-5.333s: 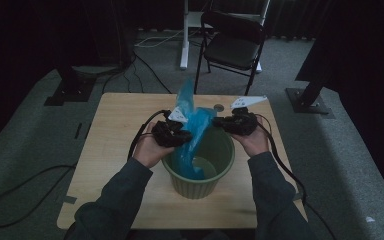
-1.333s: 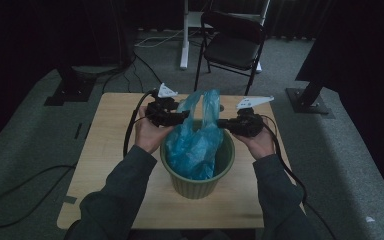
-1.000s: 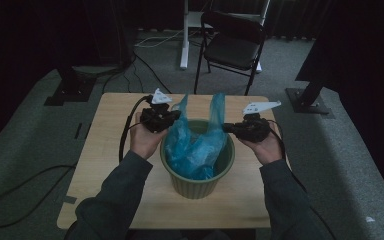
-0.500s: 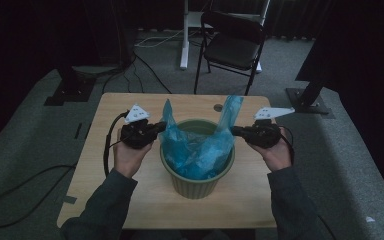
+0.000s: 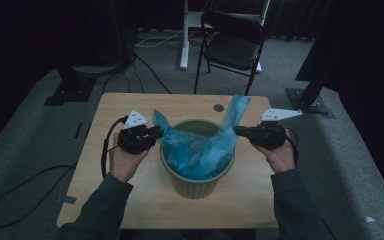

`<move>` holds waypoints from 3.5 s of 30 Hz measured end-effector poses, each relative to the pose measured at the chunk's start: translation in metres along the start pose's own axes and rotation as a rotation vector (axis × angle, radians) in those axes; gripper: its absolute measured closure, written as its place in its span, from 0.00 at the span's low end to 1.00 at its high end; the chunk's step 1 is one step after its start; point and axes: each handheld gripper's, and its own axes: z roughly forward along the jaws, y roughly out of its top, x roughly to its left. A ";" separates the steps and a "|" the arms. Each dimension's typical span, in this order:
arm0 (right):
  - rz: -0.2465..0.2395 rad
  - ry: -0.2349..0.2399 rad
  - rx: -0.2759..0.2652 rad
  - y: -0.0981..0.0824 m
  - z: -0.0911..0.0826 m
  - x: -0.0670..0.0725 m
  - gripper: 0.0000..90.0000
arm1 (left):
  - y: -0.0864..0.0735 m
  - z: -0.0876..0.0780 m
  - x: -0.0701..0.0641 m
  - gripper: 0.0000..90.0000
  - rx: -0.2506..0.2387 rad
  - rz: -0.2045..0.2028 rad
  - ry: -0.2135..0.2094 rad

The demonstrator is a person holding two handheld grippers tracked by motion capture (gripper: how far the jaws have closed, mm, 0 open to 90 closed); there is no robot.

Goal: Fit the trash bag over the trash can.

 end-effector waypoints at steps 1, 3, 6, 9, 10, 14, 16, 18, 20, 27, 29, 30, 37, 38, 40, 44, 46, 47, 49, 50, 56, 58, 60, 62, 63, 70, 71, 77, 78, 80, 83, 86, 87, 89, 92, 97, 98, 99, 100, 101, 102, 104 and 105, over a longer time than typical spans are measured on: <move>0.000 0.001 -0.001 0.001 0.001 0.001 0.99 | 0.003 -0.003 -0.001 0.79 -0.015 0.006 -0.008; -0.004 0.003 -0.005 0.003 0.002 0.001 0.99 | 0.005 -0.004 -0.001 0.76 -0.021 0.008 -0.010; -0.012 0.010 -0.010 0.007 0.004 0.004 0.99 | 0.015 -0.005 -0.002 0.70 -0.041 0.020 -0.035; -0.018 0.013 -0.009 0.009 0.005 0.005 0.99 | 0.026 -0.001 -0.004 0.66 -0.032 0.036 -0.061; -0.020 0.013 -0.009 0.010 0.006 0.005 0.99 | 0.029 0.001 -0.005 0.65 -0.029 0.042 -0.063; -0.021 0.017 -0.008 0.011 0.007 0.005 0.99 | 0.044 0.008 -0.007 0.62 -0.021 0.056 -0.087; -0.022 0.018 -0.006 0.011 0.008 0.005 0.99 | 0.050 0.013 -0.007 0.60 -0.013 0.073 -0.099; -0.023 0.020 -0.008 0.012 0.008 0.006 0.99 | 0.056 0.020 -0.008 0.60 0.008 0.095 -0.122; -0.024 0.021 -0.006 0.012 0.009 0.006 0.99 | 0.060 0.030 -0.010 0.60 0.043 0.142 -0.157; -0.024 0.024 -0.005 0.013 0.009 0.005 0.99 | 0.065 0.065 -0.007 0.57 0.172 0.194 -0.297; -0.019 0.025 -0.004 0.013 0.010 0.005 0.99 | 0.063 0.071 -0.009 0.55 0.212 0.214 -0.314; -0.018 0.024 -0.003 0.013 0.010 0.004 0.99 | 0.062 0.073 -0.010 0.54 0.244 0.233 -0.321; -0.020 0.021 -0.004 0.013 0.009 0.004 0.99 | 0.058 0.075 -0.014 0.74 0.321 0.259 -0.300; -0.018 0.022 -0.006 0.013 0.008 0.003 0.99 | 0.059 0.074 -0.015 0.80 0.324 0.266 -0.302; -0.015 0.020 -0.009 0.012 0.007 0.003 0.99 | 0.058 0.072 -0.017 0.90 0.318 0.277 -0.295; -0.013 0.021 -0.015 0.011 0.005 0.003 0.99 | 0.058 0.070 -0.016 0.99 0.318 0.281 -0.280; -0.013 0.018 -0.013 0.009 0.004 0.002 0.99 | 0.057 0.070 -0.014 1.00 0.302 0.271 -0.260; -0.013 0.017 -0.014 0.009 0.003 0.001 0.99 | 0.057 0.069 -0.013 1.00 0.294 0.259 -0.248; -0.005 0.016 -0.015 0.007 0.001 0.000 0.98 | 0.058 0.067 -0.008 1.00 0.267 0.237 -0.223; -0.003 0.014 -0.015 0.006 0.000 -0.001 0.98 | 0.058 0.066 -0.005 1.00 0.249 0.217 -0.209; 0.013 -0.008 -0.005 0.000 -0.004 -0.007 0.98 | 0.059 0.061 0.009 1.00 0.189 0.146 -0.127; 0.022 -0.015 -0.004 -0.003 -0.005 -0.009 0.98 | 0.058 0.061 0.012 1.00 0.185 0.130 -0.112; 0.023 -0.014 -0.004 -0.003 -0.006 -0.008 0.98 | 0.058 0.061 0.011 1.00 0.182 0.127 -0.112; 0.021 -0.003 -0.009 -0.002 -0.006 -0.006 0.97 | 0.057 0.062 0.010 1.00 0.181 0.128 -0.116; 0.015 0.003 -0.014 -0.001 -0.006 -0.005 0.96 | 0.058 0.062 0.009 1.00 0.181 0.130 -0.117; -0.018 0.027 -0.022 0.014 0.002 0.005 0.90 | 0.059 0.062 0.000 1.00 0.171 0.142 -0.130; -0.031 0.031 -0.012 0.020 0.010 0.008 0.88 | 0.059 0.061 -0.003 1.00 0.166 0.145 -0.132; -0.054 0.045 0.012 0.033 0.028 0.015 0.84 | 0.061 0.058 -0.014 1.00 0.146 0.162 -0.151; -0.059 0.049 0.016 0.035 0.032 0.016 0.83 | 0.062 0.057 -0.016 1.00 0.140 0.167 -0.151; -0.065 0.054 0.030 0.040 0.039 0.018 0.81 | 0.063 0.055 -0.019 1.00 0.131 0.173 -0.153; -0.076 0.073 0.053 0.046 0.049 0.022 0.78 | 0.066 0.051 -0.024 1.00 0.113 0.186 -0.157; -0.090 0.087 0.068 0.051 0.058 0.025 0.73 | 0.068 0.045 -0.030 1.00 0.091 0.194 -0.161; -0.095 0.083 0.076 0.054 0.061 0.026 0.71 | 0.069 0.044 -0.031 1.00 0.085 0.198 -0.165; -0.096 0.091 0.077 0.057 0.064 0.027 0.69 | 0.070 0.041 -0.033 1.00 0.075 0.205 -0.165; -0.105 0.132 0.067 0.062 0.069 0.029 0.65 | 0.072 0.038 -0.036 1.00 0.061 0.213 -0.167; -0.118 0.167 0.102 0.067 0.082 0.030 0.61 | 0.073 0.033 -0.039 1.00 0.033 0.221 -0.177; -0.121 0.172 0.111 0.068 0.085 0.030 0.61 | 0.074 0.032 -0.039 1.00 0.028 0.223 -0.175; -0.124 0.180 0.122 0.068 0.087 0.031 0.60 | 0.074 0.030 -0.039 1.00 0.017 0.218 -0.173; -0.137 0.176 0.143 0.067 0.090 0.032 0.60 | 0.074 0.029 -0.039 1.00 0.011 0.216 -0.170; -0.144 0.170 0.159 0.067 0.092 0.033 0.60 | 0.075 0.027 -0.038 1.00 0.001 0.212 -0.170; -0.144 0.170 0.159 0.067 0.092 0.033 0.60 | 0.075 0.027 -0.038 1.00 0.001 0.212 -0.170; -0.161 0.148 0.209 0.063 0.097 0.035 0.60 | 0.075 0.024 -0.034 1.00 -0.020 0.193 -0.171; -0.166 0.137 0.222 0.062 0.098 0.035 0.60 | 0.075 0.023 -0.034 1.00 -0.026 0.190 -0.167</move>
